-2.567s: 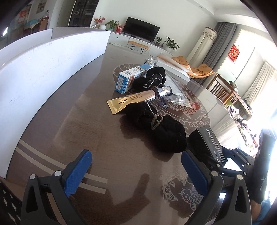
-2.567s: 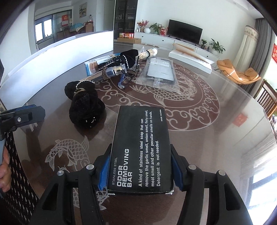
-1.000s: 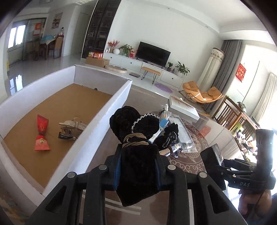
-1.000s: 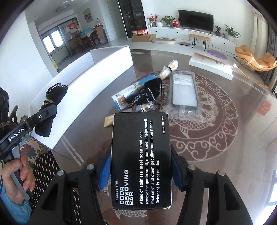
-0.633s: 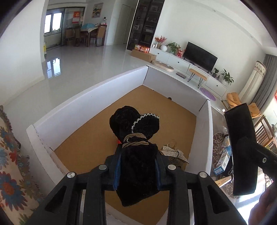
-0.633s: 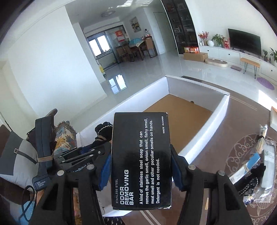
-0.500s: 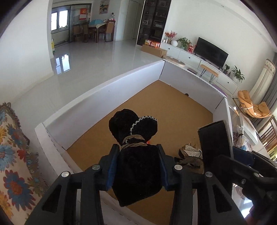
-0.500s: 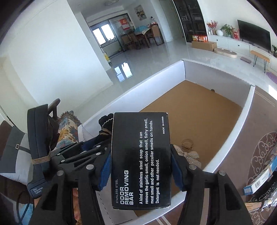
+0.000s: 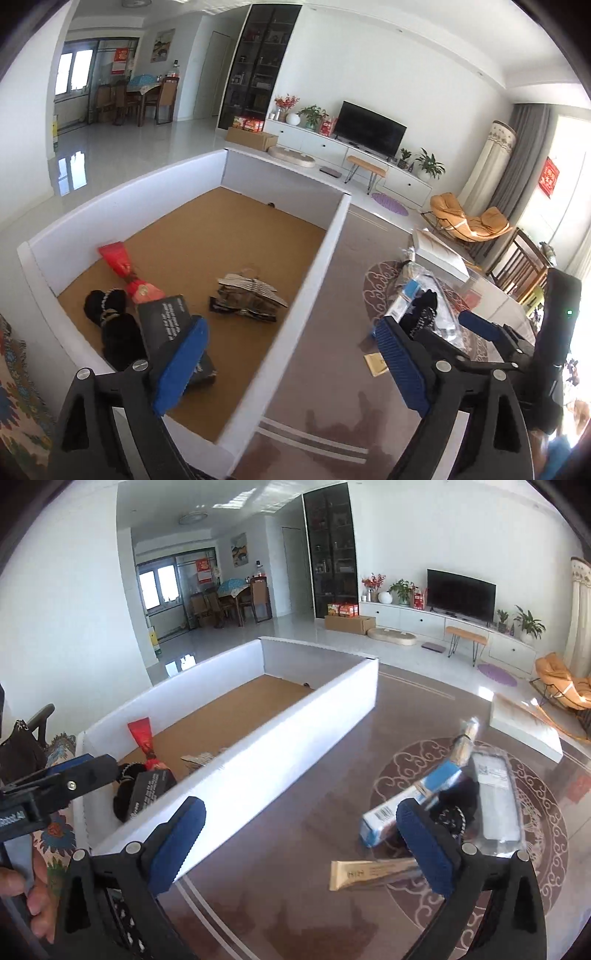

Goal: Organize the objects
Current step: 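Move both empty tools back over the table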

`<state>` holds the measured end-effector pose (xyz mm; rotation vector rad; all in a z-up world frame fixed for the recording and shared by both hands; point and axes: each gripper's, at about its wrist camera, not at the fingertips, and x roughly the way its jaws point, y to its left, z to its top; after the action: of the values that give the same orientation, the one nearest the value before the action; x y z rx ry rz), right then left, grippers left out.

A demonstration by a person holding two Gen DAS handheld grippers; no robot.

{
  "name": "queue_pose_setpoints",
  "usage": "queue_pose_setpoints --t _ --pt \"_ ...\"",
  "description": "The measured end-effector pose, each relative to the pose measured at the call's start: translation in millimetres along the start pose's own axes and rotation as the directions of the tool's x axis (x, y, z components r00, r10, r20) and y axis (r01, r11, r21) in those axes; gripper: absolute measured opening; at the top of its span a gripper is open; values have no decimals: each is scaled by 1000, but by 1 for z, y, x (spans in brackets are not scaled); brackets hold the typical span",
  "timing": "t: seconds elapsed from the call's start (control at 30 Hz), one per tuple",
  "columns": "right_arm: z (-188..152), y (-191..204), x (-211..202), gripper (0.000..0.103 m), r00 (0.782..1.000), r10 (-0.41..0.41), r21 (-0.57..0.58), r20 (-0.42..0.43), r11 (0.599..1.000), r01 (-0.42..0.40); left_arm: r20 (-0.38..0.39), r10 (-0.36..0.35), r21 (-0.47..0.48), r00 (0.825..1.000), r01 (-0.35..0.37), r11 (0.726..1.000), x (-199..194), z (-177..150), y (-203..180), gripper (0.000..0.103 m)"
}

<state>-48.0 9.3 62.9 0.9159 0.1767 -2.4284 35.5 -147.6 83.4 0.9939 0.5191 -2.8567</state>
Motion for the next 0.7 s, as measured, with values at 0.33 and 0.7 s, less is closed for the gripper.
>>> queue_pose_setpoints --t 0.33,0.7 --pt "-127 -158 -40 103 929 -309 161 -204 925 344 -282 -57 225 958 124 966 84 -109 -136 101" --pt "-148 -155 -34 103 926 -293 161 -238 929 335 -255 38 212 966 17 977 97 -115 -99 101"
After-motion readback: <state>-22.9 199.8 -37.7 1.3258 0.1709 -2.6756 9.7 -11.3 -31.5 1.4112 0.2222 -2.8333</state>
